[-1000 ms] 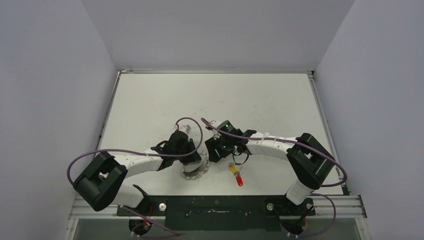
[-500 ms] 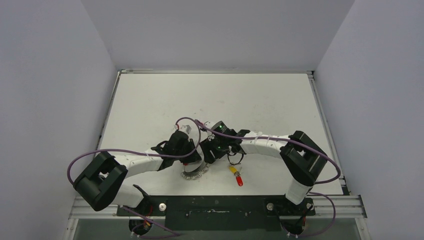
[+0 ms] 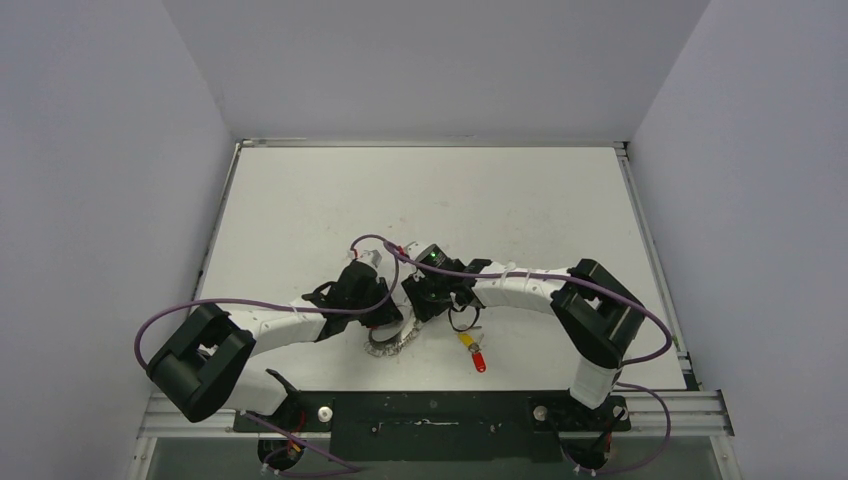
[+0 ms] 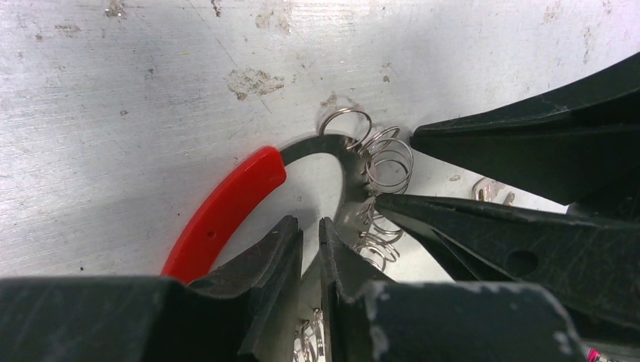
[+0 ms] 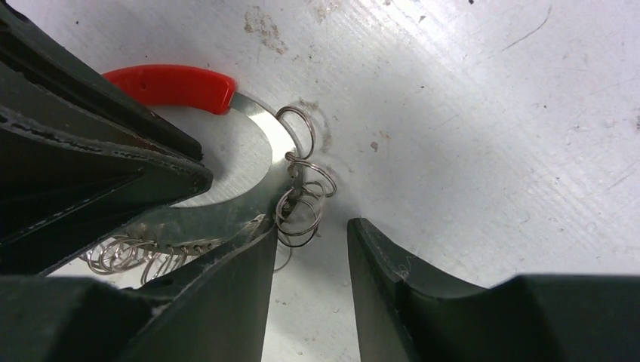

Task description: Put the keys on the keyring

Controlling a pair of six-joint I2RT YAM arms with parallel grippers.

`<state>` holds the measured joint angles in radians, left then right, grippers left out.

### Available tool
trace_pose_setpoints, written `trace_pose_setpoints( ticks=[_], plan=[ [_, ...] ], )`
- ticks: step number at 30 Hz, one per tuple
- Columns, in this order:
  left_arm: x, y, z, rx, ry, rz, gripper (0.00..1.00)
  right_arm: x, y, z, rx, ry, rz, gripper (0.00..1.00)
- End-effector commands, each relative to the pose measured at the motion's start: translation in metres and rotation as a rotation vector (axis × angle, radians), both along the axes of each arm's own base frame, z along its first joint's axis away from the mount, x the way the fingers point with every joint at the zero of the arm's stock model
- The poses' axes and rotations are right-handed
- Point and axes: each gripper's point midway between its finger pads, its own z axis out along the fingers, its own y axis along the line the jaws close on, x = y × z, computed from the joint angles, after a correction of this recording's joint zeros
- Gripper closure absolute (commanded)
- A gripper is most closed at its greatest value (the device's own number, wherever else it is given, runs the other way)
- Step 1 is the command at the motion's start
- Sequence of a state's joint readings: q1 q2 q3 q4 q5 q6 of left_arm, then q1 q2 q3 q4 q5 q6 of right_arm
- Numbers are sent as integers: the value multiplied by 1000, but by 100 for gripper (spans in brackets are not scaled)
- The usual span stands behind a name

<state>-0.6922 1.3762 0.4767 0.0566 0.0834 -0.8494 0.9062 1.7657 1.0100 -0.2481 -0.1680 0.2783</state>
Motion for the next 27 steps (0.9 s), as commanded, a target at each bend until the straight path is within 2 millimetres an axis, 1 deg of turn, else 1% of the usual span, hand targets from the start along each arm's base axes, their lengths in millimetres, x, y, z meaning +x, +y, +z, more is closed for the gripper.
trace_pose_setpoints(
  ticks=[1, 5, 8, 9, 12, 13, 15, 16, 19, 22, 27],
  plan=[
    [-35, 29, -36, 146, 117, -34, 85, 15, 9, 19, 28, -71, -34, 63],
    [-34, 29, -35, 146, 116, -32, 85, 18, 14, 36, 94, -76, -34, 76],
    [-34, 29, -35, 147, 115, -33, 86, 19, 20, 47, 174, -44, -36, 78],
    [-34, 28, -35, 147, 116, -34, 86, 20, 22, 50, 205, -29, -39, 74],
    [-34, 28, -35, 145, 118, -36, 86, 26, 26, 61, 308, 15, -53, 54],
    [-34, 28, -35, 145, 117, -38, 86, 29, 26, 65, 336, 22, -61, 49],
    [-34, 27, -34, 143, 115, -38, 86, 32, 24, 67, 363, 38, -75, 46],
    [-33, 27, -33, 141, 112, -40, 86, 33, 23, 66, 365, 44, -78, 47],
    [-33, 25, -30, 131, 102, -49, 86, 32, 20, 60, 348, 62, -69, 58],
    [-30, 21, -24, 116, 80, -65, 86, 28, 18, 54, 340, 85, -64, 65],
    [-26, 11, -12, 75, 31, -105, 86, 21, 10, 44, 323, 116, -56, 69]
  ],
)
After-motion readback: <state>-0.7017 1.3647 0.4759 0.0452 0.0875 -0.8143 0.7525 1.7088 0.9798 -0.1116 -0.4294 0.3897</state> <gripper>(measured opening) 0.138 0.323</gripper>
